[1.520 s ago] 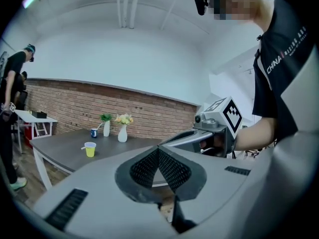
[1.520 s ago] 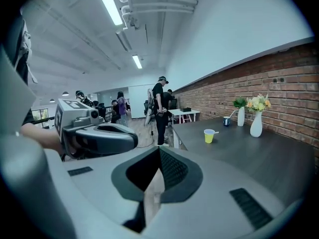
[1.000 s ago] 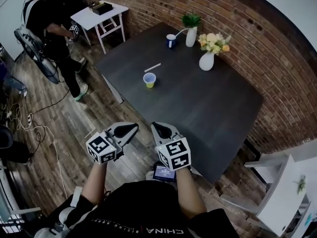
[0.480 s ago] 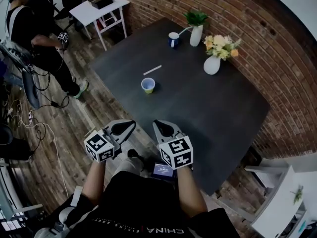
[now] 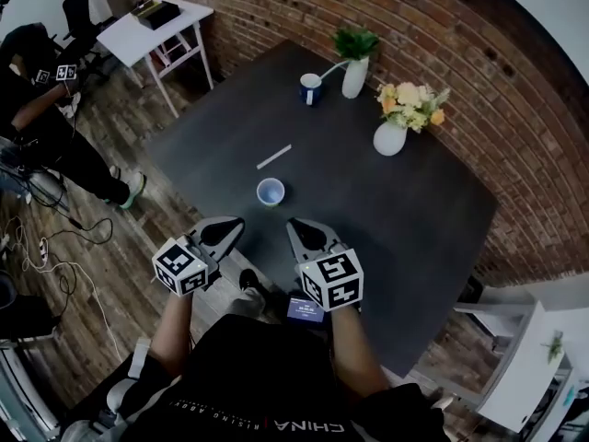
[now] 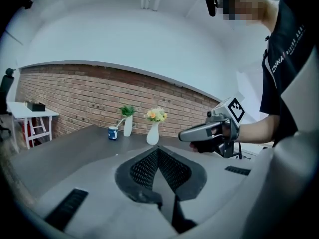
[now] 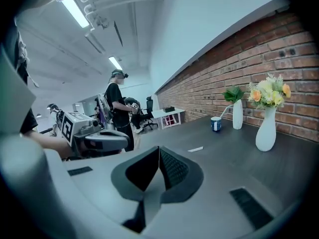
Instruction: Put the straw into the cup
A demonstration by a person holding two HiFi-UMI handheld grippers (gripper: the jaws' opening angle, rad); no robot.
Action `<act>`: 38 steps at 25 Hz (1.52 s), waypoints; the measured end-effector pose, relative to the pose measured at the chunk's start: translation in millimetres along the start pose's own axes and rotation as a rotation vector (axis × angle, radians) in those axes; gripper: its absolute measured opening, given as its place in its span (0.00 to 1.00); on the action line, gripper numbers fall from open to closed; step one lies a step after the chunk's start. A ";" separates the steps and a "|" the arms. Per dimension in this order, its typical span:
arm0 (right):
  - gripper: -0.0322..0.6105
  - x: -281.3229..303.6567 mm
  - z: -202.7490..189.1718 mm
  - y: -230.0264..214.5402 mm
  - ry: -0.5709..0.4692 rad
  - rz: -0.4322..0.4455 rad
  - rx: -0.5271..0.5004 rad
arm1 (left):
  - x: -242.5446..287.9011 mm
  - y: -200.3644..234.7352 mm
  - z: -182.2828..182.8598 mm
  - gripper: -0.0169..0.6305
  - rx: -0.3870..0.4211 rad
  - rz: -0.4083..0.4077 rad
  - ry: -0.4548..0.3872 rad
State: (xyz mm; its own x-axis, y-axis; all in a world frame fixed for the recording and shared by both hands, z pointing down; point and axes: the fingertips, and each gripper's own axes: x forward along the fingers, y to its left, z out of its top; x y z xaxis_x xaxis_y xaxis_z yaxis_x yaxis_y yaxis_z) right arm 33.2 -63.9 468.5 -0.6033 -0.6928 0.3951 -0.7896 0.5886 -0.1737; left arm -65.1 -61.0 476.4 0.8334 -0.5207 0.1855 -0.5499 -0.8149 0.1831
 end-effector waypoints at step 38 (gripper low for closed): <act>0.06 71.8 36.9 -85.6 0.013 -0.012 0.103 | 72.6 130.4 -9.5 0.22 -0.051 0.081 0.120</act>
State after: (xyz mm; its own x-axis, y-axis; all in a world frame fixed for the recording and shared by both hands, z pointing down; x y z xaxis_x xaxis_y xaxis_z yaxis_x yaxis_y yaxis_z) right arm 53.3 -179.4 478.5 -0.5925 -0.6939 0.4091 -0.8047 0.5338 -0.2600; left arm -76.8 -202.6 522.9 0.7752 -0.5474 0.3153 -0.6196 -0.7561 0.2107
